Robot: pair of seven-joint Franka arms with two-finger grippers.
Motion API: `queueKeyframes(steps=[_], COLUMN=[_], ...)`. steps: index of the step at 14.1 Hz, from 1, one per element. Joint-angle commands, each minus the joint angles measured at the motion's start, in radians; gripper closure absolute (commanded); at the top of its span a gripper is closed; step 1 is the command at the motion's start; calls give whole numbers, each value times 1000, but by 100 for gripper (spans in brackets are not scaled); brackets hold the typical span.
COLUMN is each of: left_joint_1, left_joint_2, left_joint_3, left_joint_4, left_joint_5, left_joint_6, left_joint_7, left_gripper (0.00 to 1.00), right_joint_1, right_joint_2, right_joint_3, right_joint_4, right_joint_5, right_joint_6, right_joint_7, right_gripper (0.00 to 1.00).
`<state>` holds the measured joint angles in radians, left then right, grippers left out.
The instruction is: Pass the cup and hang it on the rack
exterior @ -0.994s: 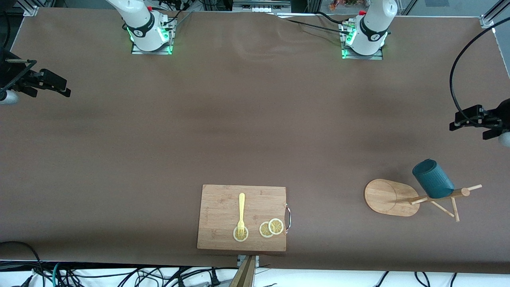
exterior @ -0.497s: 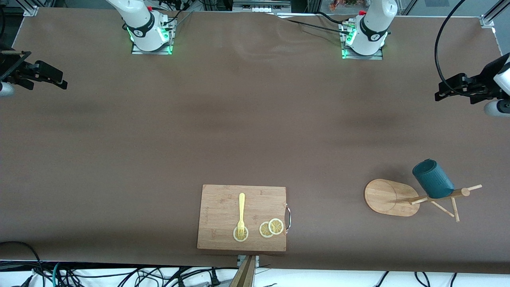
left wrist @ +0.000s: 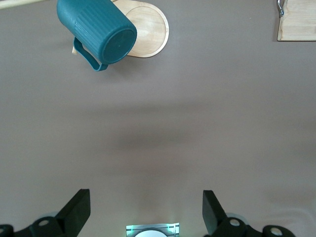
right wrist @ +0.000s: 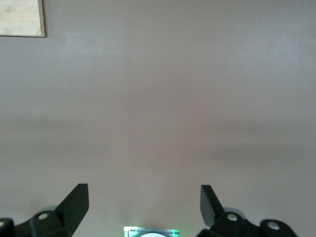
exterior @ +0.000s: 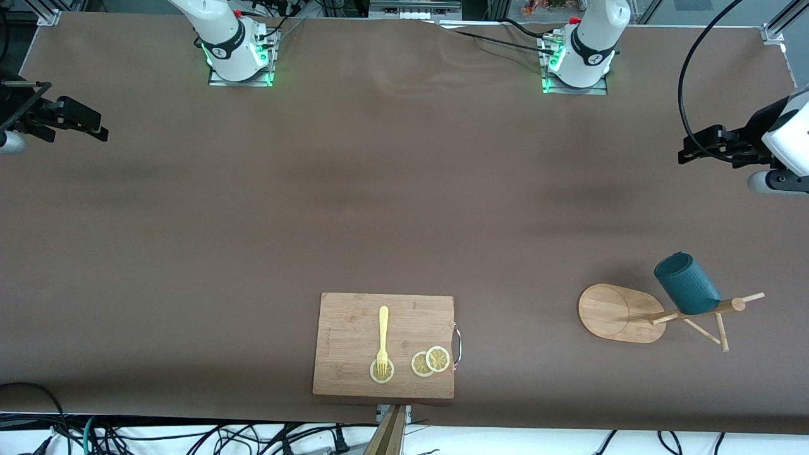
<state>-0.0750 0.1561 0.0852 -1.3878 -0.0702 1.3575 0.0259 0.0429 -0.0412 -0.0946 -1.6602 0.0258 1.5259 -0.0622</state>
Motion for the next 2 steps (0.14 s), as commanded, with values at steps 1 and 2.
queueKeyframes(steps=[1, 2], left_joint_1=[6, 6], left_joint_2=[-3, -3], left_joint_3=[-13, -12], left_joint_4=[-2, -1], left_joint_5=[21, 23], left_joint_6=[8, 8], left_joint_7=[-11, -9], left_gripper=[0, 0], right_joint_1=[-1, -1], right_joint_2=[4, 10], right_joint_3=[-2, -2], right_joint_4=[5, 7], right_joint_5=[3, 9], right_joint_6=[-1, 2], right_joint_7=[-18, -18], right_gripper=[0, 0])
